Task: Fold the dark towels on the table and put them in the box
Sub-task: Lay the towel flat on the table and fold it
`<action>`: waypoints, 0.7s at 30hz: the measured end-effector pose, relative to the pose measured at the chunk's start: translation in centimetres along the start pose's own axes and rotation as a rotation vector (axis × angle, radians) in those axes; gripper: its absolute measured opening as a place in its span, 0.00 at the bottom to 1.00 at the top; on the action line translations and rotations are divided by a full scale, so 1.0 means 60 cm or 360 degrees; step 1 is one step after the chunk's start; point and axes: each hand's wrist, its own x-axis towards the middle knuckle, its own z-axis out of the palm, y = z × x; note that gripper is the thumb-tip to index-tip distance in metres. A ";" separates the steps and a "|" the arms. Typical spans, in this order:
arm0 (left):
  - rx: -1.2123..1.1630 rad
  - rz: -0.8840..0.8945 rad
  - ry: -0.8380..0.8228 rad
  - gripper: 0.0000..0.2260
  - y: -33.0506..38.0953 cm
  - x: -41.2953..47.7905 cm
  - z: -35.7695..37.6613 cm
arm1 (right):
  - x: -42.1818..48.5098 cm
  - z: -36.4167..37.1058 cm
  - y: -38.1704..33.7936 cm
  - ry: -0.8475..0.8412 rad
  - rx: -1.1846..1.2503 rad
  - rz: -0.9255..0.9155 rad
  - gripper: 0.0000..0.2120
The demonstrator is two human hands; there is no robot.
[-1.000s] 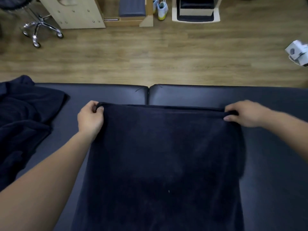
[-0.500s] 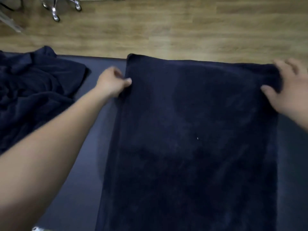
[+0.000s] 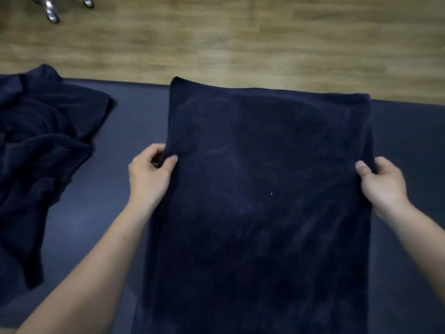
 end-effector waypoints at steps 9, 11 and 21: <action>0.0084 -0.0384 -0.0641 0.04 -0.012 0.000 -0.012 | -0.109 -0.009 0.033 -0.0088 -0.0009 0.0214 0.15; 0.0150 -0.0478 -0.0784 0.05 -0.003 0.003 -0.014 | -0.127 -0.012 0.039 -0.0082 -0.0075 0.0198 0.15; -0.0806 -0.0711 -0.0441 0.07 -0.029 0.020 -0.022 | -0.157 -0.007 0.086 -0.0065 -0.0149 0.0022 0.18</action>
